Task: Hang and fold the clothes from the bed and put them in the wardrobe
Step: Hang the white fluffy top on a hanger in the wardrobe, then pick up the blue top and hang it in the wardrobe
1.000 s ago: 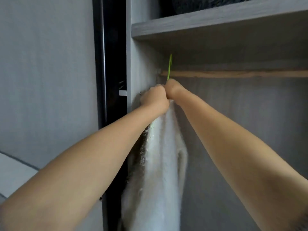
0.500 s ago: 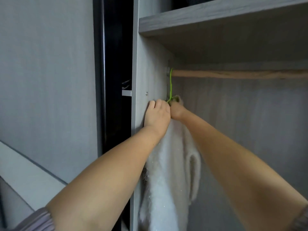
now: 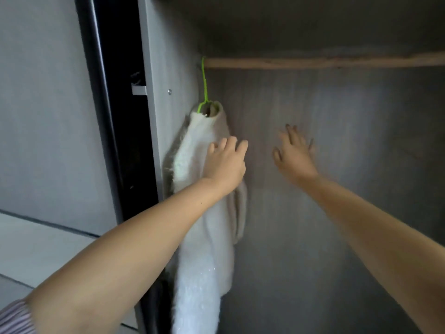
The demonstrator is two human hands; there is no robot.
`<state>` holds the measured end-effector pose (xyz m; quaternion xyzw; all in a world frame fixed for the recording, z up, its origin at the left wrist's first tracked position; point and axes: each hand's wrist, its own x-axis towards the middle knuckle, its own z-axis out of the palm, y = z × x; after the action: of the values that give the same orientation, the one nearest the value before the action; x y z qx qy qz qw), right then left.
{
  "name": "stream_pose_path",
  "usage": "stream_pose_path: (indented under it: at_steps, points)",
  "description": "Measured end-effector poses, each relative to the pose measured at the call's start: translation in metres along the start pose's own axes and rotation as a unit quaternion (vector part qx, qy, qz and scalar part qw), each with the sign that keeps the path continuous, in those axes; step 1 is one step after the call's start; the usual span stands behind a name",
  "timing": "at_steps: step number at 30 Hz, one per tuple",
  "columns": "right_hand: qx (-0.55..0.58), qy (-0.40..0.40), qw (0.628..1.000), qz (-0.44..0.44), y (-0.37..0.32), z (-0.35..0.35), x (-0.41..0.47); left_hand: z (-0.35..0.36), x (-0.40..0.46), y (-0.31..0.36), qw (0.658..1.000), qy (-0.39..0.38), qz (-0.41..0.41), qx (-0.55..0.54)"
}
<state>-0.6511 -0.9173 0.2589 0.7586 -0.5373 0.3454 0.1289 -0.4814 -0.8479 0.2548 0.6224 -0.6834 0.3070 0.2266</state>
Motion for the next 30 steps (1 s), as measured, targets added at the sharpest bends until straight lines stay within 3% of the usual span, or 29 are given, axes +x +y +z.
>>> stream_pose_path:
  at_steps: [7,11,14,19,24,30]
  points:
    - [-0.104,-0.12,0.979,0.124,0.087,0.01,-0.173,0.068,-0.077,0.097,0.977,-0.108,0.092,-0.157]
    - [-0.139,-0.187,0.941,0.244,0.13,-0.011,-0.288,0.089,-0.128,0.174,0.938,-0.179,0.19,-0.228]
    - [-0.172,-0.192,0.92,0.296,0.147,-0.031,-0.363,0.094,-0.166,0.219,0.914,-0.209,0.233,-0.258]
    - [-0.219,-0.243,0.836,0.44,0.153,-0.1,-0.502,0.064,-0.237,0.324,0.845,-0.255,0.345,-0.319]
    - [-0.221,-0.249,0.764,0.553,0.114,-0.169,-0.622,0.005,-0.312,0.412,0.758,-0.26,0.475,-0.363]
    - [-0.242,-0.185,0.643,0.703,0.028,-0.245,-0.746,-0.095,-0.429,0.477,0.629,-0.264,0.613,-0.399]
